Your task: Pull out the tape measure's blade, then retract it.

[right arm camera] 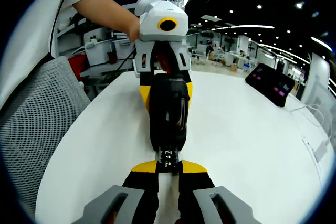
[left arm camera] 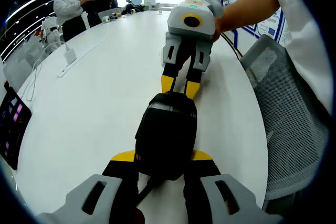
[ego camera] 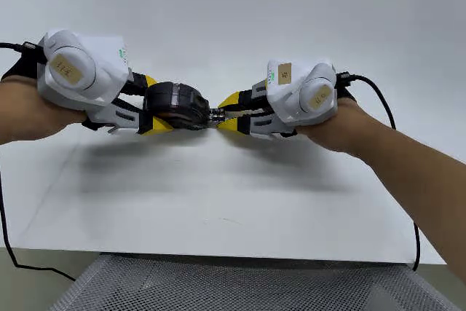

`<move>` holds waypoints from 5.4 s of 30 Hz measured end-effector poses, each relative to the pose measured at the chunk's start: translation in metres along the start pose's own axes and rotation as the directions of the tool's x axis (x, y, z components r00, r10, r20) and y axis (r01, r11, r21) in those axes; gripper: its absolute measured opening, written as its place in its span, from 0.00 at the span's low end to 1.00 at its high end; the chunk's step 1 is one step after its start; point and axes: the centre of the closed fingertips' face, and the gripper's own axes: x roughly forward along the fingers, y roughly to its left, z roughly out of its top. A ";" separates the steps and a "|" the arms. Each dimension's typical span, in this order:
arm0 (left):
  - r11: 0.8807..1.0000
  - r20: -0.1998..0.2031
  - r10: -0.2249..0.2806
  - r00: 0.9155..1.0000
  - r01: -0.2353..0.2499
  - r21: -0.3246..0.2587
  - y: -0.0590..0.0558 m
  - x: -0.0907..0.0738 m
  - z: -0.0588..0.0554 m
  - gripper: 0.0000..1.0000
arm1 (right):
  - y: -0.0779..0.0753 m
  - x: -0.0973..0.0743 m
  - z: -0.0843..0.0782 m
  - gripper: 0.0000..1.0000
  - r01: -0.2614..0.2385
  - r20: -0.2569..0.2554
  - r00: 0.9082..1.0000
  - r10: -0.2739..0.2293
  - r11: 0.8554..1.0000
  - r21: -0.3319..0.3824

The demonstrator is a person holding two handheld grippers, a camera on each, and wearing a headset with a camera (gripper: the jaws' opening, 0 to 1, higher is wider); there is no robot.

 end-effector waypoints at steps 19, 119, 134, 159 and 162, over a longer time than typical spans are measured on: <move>1.000 -0.004 -0.005 1.000 0.005 0.001 -0.001 0.000 0.001 0.28 | 0.001 -0.017 -0.012 0.10 0.011 -0.014 1.000 -0.011 1.000 0.018; 1.000 -0.023 -0.016 1.000 0.016 0.016 -0.002 0.001 0.002 0.28 | 0.002 -0.142 -0.099 0.09 0.075 -0.213 0.975 -0.067 0.997 0.031; 1.000 -0.031 -0.016 0.999 0.017 0.018 -0.002 0.001 0.002 0.28 | 0.002 -0.163 -0.114 0.09 0.093 -0.248 0.965 -0.082 0.995 0.035; 1.000 -0.038 -0.017 0.999 0.018 0.019 -0.001 0.002 0.002 0.28 | 0.001 -0.185 -0.132 0.09 0.080 -0.296 0.953 -0.063 0.996 0.044; 1.000 -0.040 -0.015 0.999 0.016 0.018 -0.001 0.002 0.002 0.28 | -0.001 -0.186 -0.133 0.09 0.086 -0.296 0.953 -0.068 0.995 0.049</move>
